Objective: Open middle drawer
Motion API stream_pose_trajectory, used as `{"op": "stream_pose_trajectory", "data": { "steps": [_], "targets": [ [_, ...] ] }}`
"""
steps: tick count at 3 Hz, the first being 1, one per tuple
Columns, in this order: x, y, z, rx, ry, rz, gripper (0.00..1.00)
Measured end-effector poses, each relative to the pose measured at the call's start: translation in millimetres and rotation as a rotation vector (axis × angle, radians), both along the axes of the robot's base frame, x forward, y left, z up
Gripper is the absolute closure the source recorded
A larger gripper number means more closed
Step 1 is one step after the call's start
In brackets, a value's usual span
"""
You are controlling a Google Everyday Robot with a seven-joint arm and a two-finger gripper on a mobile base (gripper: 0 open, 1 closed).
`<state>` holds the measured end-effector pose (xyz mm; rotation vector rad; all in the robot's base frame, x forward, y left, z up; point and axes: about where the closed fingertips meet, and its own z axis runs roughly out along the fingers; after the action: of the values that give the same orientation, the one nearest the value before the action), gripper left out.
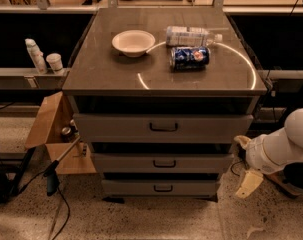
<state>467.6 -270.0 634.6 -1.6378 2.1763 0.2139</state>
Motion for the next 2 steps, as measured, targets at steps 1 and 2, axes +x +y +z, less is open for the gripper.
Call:
{"op": "stream_pose_trajectory", "data": {
  "steps": [1,2],
  "targets": [
    [1.1,21.3,-29.4,0.077,0.061,0.005,0.0],
    [1.1,21.3,-29.4,0.077,0.061,0.005,0.0]
  ]
}}
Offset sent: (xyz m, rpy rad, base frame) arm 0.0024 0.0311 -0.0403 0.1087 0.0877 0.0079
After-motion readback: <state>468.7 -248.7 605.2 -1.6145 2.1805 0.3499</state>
